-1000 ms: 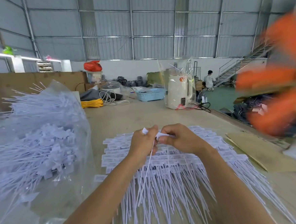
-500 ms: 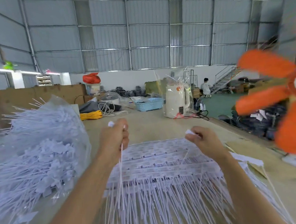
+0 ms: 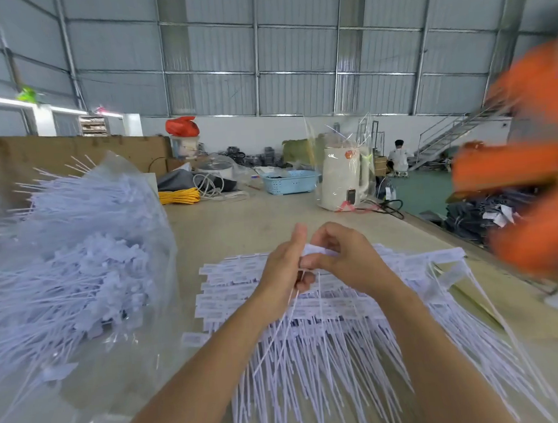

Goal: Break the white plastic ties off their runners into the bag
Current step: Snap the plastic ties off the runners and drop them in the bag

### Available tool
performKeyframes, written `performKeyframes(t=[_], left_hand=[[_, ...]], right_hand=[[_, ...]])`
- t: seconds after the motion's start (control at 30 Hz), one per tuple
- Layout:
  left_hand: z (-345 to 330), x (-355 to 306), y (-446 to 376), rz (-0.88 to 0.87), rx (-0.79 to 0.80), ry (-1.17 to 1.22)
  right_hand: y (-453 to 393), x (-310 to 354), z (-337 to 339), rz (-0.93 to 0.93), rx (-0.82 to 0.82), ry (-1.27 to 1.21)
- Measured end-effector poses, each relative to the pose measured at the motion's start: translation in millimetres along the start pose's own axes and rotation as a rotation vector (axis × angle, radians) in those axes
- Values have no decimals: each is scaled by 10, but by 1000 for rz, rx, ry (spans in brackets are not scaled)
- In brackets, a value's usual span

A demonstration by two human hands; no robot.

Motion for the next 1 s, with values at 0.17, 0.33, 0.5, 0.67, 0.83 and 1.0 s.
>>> performKeyframes(t=[0.17, 0.33, 0.5, 0.67, 0.83, 1.0], left_hand=[[46, 36, 25, 12, -97, -8], [100, -24, 29, -50, -143, 15], [134, -63, 32, -142, -172, -11], [83, -86, 30, -101, -115, -28], [49, -83, 46, -136, -162, -83], [110, -97, 66, -120, -196, -138]], right_hand=[[25, 20, -12, 43, 9, 55], [31, -11, 125, -36, 41, 37], [63, -20, 150, -32, 166, 217], [34, 64, 172, 61, 22, 102], [15, -1, 78, 28, 68, 212], [48, 15, 5, 40, 154, 205]])
Point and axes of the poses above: each hand's wrist, its own y-axis away from the middle knuckle, its own z-axis out of the back of the hand, x = y × z, the point moved 3 cm from there along -y, towards the middle knuckle, and after that the axes turned 15 degrees about -z, right-handed, at the moved point
